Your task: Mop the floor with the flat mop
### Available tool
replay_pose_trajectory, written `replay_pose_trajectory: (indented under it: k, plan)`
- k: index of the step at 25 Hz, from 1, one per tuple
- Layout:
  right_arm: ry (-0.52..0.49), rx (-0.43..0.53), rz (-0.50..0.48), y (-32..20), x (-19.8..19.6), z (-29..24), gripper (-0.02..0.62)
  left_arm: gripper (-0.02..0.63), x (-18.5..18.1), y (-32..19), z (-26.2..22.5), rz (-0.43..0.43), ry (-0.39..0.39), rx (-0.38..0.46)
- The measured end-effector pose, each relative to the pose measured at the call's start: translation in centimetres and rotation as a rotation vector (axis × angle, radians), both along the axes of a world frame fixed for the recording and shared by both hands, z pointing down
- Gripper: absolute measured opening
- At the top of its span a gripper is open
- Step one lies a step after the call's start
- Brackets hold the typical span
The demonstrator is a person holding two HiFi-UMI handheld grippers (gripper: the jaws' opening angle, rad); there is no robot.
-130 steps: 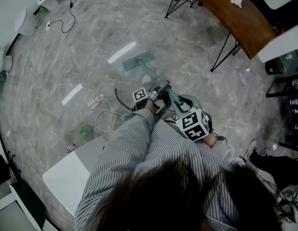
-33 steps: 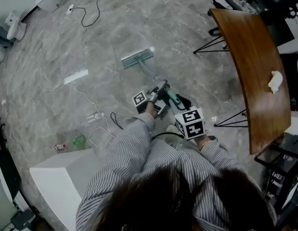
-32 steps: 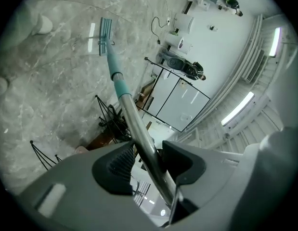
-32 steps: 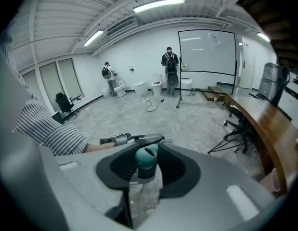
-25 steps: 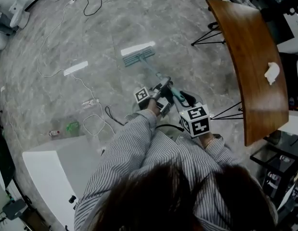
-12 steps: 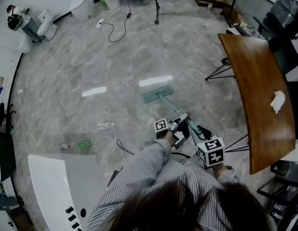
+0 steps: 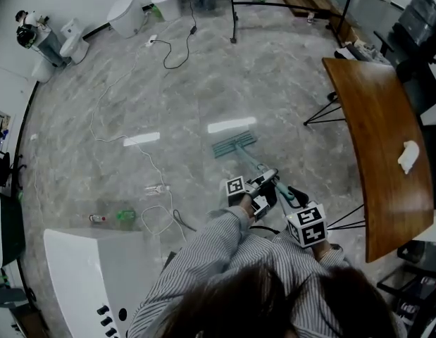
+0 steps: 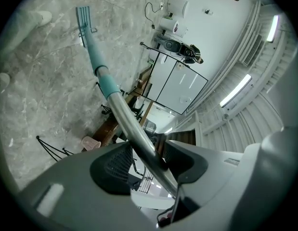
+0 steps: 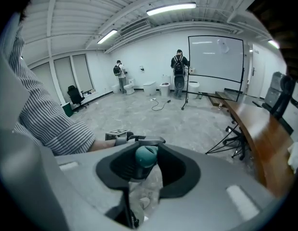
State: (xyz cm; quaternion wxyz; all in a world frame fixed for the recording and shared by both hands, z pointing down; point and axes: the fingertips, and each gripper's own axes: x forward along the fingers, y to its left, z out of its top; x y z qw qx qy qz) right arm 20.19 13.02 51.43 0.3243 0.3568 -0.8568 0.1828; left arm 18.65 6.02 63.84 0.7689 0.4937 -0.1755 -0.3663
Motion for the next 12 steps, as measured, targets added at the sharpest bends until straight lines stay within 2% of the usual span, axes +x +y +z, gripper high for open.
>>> replay_pose_trajectory:
  k: [8,12]
  plan:
    - [0.010,-0.002,-0.032,-2.7,-1.3,0.9,0.114,0.210,-1.6,-3.0,1.0,-0.013,-0.014,0.002]
    - [0.020,-0.029,-0.033,-5.2,-2.3,2.0,0.115,0.206,-2.7,-5.6,1.9,0.007,-0.028,-0.028]
